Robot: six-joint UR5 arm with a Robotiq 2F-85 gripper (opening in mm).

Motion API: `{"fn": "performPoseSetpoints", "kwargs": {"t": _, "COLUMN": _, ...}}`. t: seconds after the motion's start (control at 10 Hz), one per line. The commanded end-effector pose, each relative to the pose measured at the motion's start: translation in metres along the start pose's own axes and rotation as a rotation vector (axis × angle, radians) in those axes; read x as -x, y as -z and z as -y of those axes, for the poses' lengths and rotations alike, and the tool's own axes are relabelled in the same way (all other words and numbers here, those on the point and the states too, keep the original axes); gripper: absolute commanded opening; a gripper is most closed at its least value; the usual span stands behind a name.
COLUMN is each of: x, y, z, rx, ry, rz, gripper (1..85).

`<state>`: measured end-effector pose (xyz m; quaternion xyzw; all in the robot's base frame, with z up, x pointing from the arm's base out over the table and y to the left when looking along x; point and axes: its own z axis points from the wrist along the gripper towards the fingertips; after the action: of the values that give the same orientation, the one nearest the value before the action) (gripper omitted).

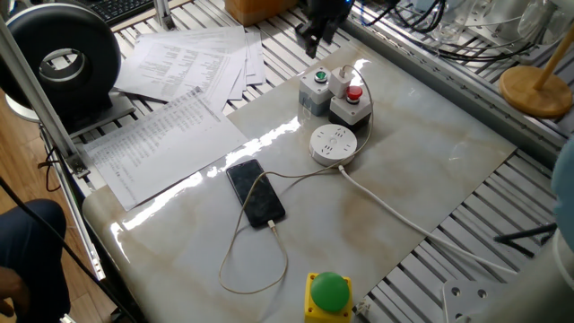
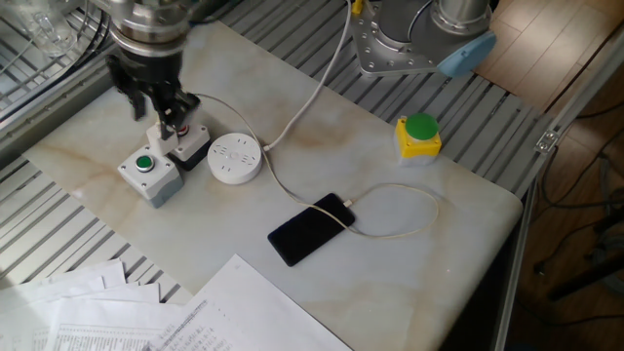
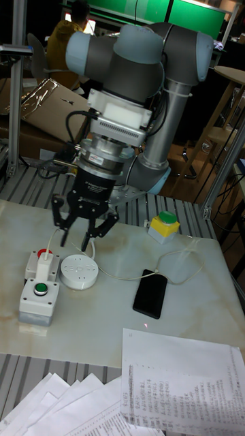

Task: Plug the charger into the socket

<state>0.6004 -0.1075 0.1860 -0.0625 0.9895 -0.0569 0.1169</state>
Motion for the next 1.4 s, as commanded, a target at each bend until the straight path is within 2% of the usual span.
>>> {"fn": "performPoseSetpoints", "kwargs": {"t": 0.0, "x": -0.015, "y": -0.022, "z": 0.033, "rx": 0.019, "ry": 0.051, "rz": 0.007, "gripper": 69.3}}
{"fn": "performPoseSetpoints", "kwargs": {"t": 0.2, "x": -0.033, "y": -0.043, "z": 0.039, "rx": 0.021, "ry": 0.024, "rz": -0.028, "gripper": 69.3}}
{"fn": "performPoseSetpoints", "kwargs": {"t": 0.4, "x": -0.036, "y": -0.056, "z": 0.043, "rx": 0.017, "ry": 0.020, "rz": -0.020, "gripper": 69.0}}
{"fn": "performPoseSetpoints", "kwargs": {"t": 1.0, "x": -0.035, "y": -0.067, "z": 0.026, "rx": 0.064, "ry": 0.006, "rz": -0.012, "gripper": 69.3}}
{"fn": "performPoseSetpoints", "kwargs": {"t": 1.3, "x": -0.037, "y": -0.071, "z": 0.025, "rx": 0.062, "ry": 0.001, "rz": -0.020, "gripper": 69.3}}
